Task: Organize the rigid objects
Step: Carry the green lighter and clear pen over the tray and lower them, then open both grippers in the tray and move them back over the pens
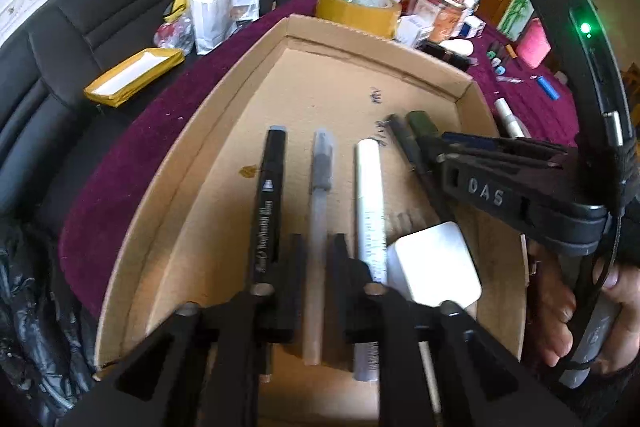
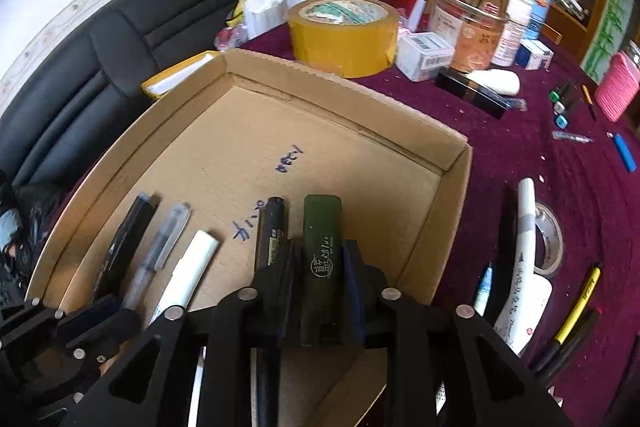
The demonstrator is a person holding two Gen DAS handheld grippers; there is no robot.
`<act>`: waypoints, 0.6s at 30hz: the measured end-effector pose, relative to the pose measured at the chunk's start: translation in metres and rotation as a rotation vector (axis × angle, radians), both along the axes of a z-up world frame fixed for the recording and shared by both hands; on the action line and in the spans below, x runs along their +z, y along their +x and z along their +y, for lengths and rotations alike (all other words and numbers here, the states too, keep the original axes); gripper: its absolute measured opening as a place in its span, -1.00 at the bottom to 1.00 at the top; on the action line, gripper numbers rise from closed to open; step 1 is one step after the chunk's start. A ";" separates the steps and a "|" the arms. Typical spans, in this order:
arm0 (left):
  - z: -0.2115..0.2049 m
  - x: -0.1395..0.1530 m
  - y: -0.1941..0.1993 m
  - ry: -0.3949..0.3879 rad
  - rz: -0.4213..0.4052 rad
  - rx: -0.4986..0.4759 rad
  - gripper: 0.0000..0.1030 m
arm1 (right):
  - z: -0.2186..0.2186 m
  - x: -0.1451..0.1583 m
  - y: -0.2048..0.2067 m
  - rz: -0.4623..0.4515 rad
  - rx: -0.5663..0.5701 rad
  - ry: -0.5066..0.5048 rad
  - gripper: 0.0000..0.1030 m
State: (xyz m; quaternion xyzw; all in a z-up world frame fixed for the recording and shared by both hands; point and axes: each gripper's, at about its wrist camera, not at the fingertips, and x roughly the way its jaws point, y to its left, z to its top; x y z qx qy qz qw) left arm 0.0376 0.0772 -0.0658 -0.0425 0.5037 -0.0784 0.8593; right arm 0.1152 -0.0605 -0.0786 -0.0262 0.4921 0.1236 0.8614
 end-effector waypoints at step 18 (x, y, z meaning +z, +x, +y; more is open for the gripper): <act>-0.100 0.063 -0.088 -0.125 -0.217 -0.136 0.49 | -0.160 0.043 -0.189 -0.215 -0.128 0.330 0.38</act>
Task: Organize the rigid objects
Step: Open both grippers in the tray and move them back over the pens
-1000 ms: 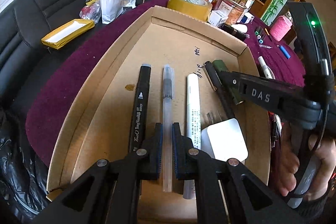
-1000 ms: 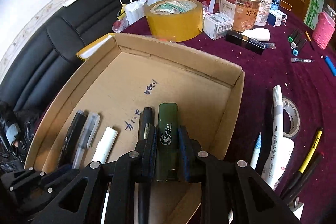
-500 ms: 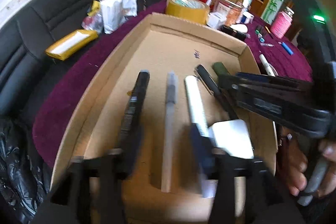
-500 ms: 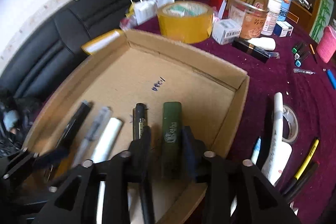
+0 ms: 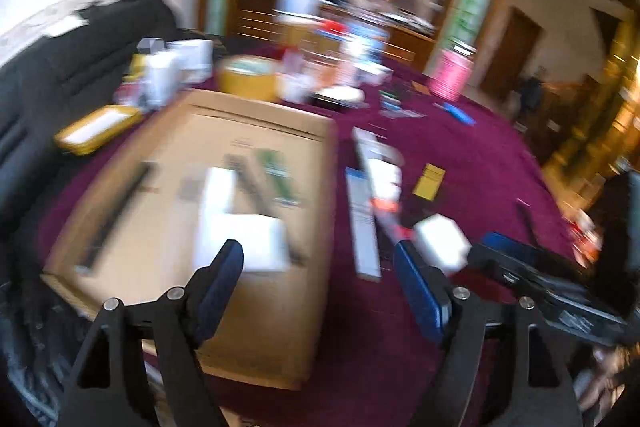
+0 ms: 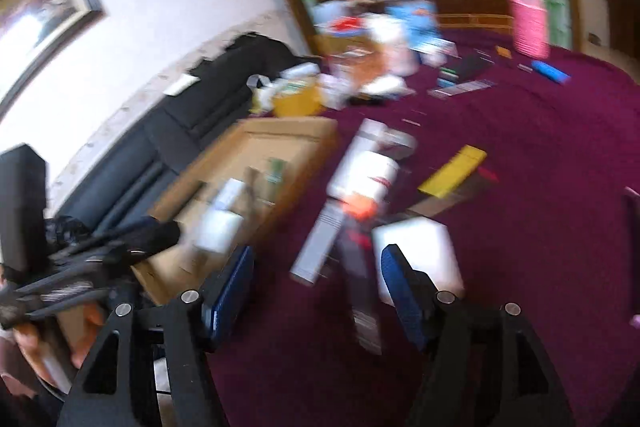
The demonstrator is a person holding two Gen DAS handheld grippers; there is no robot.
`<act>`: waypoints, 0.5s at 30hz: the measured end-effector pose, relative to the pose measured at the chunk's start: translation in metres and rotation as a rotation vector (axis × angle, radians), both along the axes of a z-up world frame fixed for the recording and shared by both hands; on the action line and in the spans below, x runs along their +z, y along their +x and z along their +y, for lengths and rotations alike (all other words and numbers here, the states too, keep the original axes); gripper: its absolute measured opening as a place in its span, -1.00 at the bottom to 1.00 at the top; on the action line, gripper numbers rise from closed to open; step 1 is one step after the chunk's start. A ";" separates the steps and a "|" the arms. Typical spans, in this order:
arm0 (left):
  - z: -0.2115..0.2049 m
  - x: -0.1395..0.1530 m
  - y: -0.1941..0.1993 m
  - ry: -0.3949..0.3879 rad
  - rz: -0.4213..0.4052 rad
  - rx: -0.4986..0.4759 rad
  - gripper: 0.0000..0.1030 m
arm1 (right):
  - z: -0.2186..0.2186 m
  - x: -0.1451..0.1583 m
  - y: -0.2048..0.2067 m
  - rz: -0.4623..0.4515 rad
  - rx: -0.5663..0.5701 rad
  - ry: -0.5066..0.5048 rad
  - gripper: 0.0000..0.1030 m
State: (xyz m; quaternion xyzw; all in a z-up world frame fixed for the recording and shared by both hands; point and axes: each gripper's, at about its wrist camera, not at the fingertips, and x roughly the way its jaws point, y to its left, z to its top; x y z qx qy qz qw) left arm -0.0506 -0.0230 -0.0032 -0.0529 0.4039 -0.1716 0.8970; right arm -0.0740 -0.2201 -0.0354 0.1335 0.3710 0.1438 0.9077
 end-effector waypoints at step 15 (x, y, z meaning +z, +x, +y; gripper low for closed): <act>-0.073 -0.027 -0.009 0.014 0.095 -0.157 0.49 | -0.182 -0.027 0.003 0.176 -0.509 -0.139 0.36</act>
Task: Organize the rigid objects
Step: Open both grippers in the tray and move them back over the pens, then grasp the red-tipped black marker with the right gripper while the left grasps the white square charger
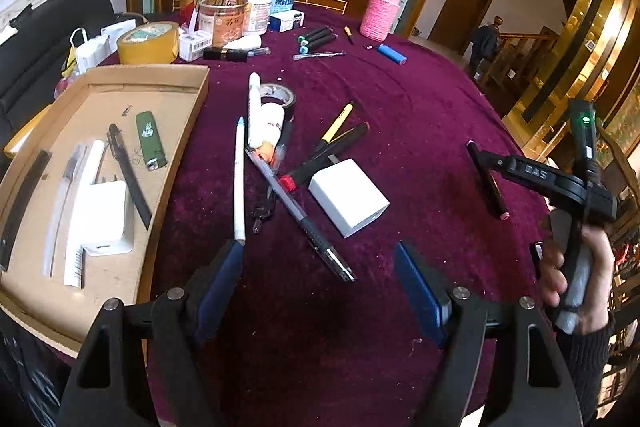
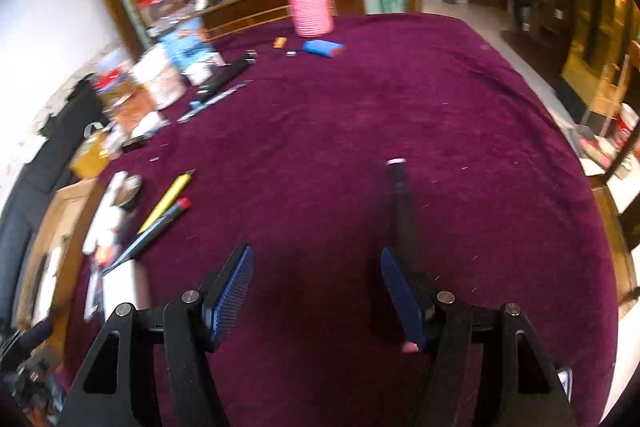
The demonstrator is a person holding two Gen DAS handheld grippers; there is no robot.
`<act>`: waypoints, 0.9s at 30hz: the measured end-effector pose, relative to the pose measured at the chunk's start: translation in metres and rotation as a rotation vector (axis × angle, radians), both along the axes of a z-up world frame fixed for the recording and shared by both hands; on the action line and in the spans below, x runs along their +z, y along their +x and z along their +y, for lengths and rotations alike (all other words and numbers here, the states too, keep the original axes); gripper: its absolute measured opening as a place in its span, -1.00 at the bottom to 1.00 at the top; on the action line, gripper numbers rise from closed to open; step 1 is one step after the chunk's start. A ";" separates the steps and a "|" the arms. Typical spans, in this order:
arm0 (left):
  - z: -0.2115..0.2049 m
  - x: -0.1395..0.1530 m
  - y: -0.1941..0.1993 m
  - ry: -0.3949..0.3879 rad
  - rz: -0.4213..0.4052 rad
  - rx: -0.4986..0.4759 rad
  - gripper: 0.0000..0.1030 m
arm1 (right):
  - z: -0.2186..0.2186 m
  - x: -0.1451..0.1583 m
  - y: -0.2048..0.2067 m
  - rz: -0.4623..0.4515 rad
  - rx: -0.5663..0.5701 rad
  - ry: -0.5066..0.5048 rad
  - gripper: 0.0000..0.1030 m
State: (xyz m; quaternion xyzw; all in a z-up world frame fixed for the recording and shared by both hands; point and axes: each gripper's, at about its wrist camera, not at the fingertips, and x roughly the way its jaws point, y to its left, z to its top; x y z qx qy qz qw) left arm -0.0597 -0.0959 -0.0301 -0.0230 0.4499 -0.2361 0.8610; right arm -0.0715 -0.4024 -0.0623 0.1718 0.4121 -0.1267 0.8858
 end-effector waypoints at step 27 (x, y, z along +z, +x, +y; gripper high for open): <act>-0.015 -0.006 0.014 0.014 0.030 -0.011 0.49 | 0.009 -0.034 0.023 -0.023 0.071 0.096 -0.97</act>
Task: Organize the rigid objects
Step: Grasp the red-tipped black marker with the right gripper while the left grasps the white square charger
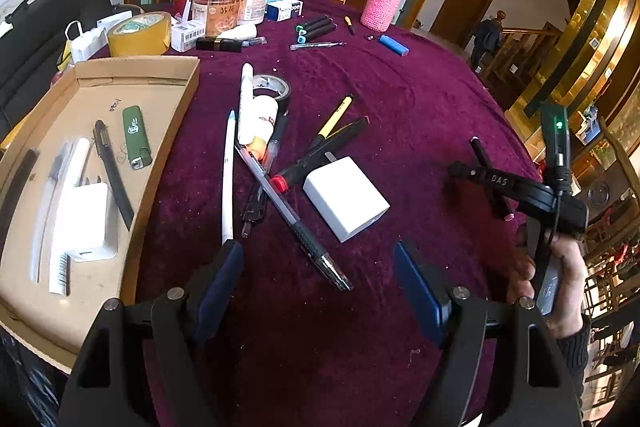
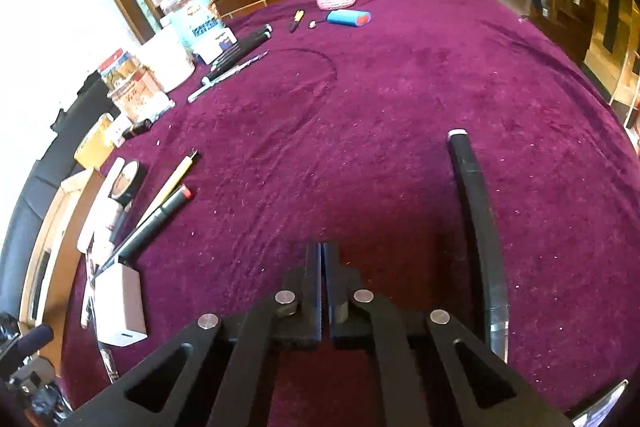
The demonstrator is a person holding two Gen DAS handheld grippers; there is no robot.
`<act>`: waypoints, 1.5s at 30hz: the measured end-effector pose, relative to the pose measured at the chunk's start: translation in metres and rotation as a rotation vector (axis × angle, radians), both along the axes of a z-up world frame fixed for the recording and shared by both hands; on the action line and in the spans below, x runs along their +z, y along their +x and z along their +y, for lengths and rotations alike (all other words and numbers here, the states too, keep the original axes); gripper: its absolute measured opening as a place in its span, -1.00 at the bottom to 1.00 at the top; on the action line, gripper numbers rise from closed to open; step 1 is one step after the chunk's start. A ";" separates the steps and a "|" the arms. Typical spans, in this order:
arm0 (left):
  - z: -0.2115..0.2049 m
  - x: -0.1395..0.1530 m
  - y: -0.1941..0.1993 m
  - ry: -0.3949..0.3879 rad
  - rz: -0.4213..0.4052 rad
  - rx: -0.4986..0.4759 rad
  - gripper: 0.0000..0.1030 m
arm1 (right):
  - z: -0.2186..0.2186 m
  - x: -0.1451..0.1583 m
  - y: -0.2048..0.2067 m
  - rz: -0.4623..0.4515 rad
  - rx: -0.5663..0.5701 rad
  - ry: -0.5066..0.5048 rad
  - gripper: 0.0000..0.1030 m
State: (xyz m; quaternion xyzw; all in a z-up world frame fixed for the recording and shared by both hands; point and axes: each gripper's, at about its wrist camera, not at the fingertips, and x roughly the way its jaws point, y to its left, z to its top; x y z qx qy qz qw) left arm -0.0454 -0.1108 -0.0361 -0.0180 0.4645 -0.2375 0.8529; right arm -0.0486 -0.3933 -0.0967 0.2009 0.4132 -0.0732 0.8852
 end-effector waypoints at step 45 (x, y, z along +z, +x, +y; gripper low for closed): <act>-0.099 -0.045 0.055 0.210 0.138 0.002 0.43 | -0.004 -0.001 0.001 0.048 -0.099 -0.139 -0.70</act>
